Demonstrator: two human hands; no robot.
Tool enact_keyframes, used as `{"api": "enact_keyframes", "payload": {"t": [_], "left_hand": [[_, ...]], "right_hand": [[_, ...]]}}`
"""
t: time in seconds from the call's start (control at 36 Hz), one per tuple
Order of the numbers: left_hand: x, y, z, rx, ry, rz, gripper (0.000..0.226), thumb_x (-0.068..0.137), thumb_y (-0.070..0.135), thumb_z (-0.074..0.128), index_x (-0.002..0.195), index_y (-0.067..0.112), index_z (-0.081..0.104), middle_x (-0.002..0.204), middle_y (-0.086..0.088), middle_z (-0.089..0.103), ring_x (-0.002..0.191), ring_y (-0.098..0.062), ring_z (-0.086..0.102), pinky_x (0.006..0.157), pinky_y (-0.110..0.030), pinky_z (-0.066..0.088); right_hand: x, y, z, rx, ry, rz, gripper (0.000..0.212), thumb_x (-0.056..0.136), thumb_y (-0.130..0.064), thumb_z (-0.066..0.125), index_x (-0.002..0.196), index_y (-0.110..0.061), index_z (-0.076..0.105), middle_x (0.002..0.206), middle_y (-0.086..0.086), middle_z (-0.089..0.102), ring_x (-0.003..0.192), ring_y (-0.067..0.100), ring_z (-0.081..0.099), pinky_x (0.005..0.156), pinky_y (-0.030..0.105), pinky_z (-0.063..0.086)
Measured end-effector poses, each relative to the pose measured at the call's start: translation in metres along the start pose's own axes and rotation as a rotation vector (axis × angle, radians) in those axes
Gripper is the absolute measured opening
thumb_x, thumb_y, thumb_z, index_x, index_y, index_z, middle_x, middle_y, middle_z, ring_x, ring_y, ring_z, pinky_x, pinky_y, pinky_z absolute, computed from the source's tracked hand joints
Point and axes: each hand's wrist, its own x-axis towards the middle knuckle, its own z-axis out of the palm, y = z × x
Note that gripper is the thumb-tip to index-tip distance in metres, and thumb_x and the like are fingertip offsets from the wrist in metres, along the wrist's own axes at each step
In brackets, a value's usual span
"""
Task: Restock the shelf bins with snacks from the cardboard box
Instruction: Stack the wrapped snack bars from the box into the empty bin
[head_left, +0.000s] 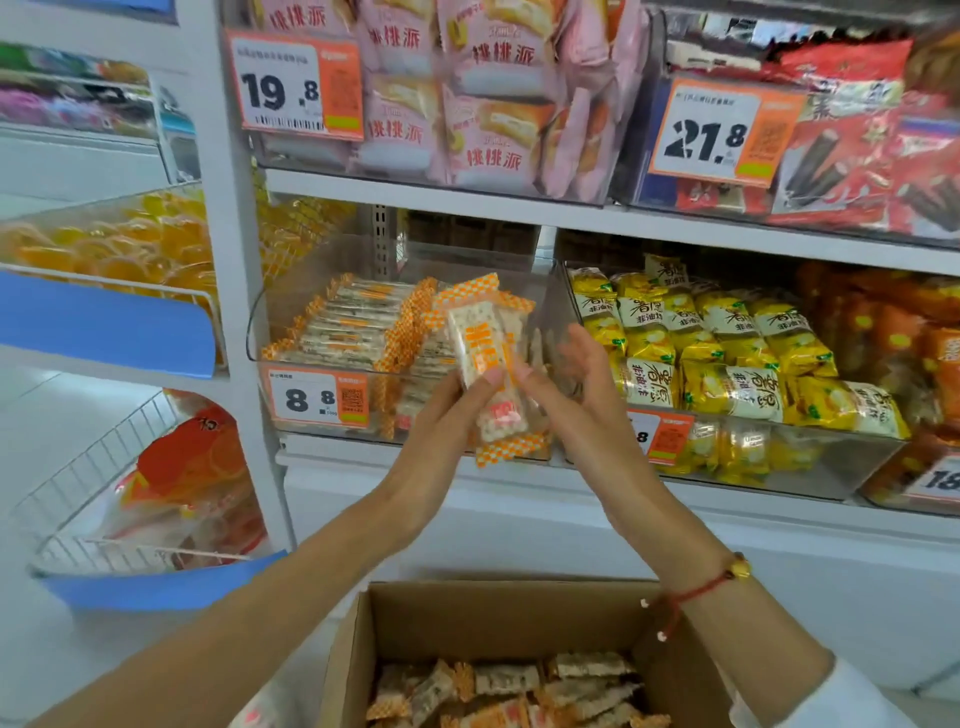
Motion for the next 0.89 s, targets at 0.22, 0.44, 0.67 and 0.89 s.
{"api": "enact_keyframes", "payload": {"t": [0.22,0.44,0.67,0.89], "left_hand": [[0.011,0.022,-0.033,-0.103,0.078,0.019,0.061,0.082,0.057,0.06,0.133,0.023,0.053,0.132,0.002,0.059,0.121,-0.015,0.056,0.104,-0.041,0.043],[0.038,0.031,-0.064,-0.048,0.126,-0.052,0.105,0.04,0.084,0.072,0.13,0.034,0.055,0.132,0.01,0.059,0.12,-0.009,0.054,0.106,-0.037,0.038],[0.043,0.02,-0.119,1.013,0.569,0.2,0.046,0.099,0.037,0.043,0.141,0.019,0.046,0.15,-0.001,0.038,0.138,-0.022,0.028,0.11,-0.037,0.026],[0.083,-0.002,-0.123,1.27,0.21,-0.012,0.048,0.103,0.035,0.025,0.151,0.029,0.024,0.16,0.002,0.018,0.147,-0.019,0.012,0.116,-0.036,0.012]], "right_hand": [[0.041,-0.015,0.016,-0.11,-0.382,-0.021,0.071,0.09,-0.039,0.062,0.15,-0.032,0.025,0.144,-0.02,0.037,0.111,-0.018,0.048,0.089,0.011,0.045],[0.07,-0.015,0.022,-0.059,-0.407,0.003,0.073,0.075,-0.036,0.074,0.139,-0.038,0.04,0.126,-0.006,0.061,0.117,0.003,0.056,0.092,0.02,0.049],[0.143,-0.006,0.036,-0.575,-0.203,0.065,0.077,0.083,-0.031,0.073,0.144,-0.019,0.028,0.136,0.002,0.05,0.124,0.023,0.048,0.094,0.029,0.04],[0.216,0.019,0.051,-1.279,-0.509,-0.03,0.072,0.083,-0.036,0.072,0.143,-0.024,0.034,0.15,0.006,0.036,0.137,0.029,0.031,0.104,0.037,0.03]]}}
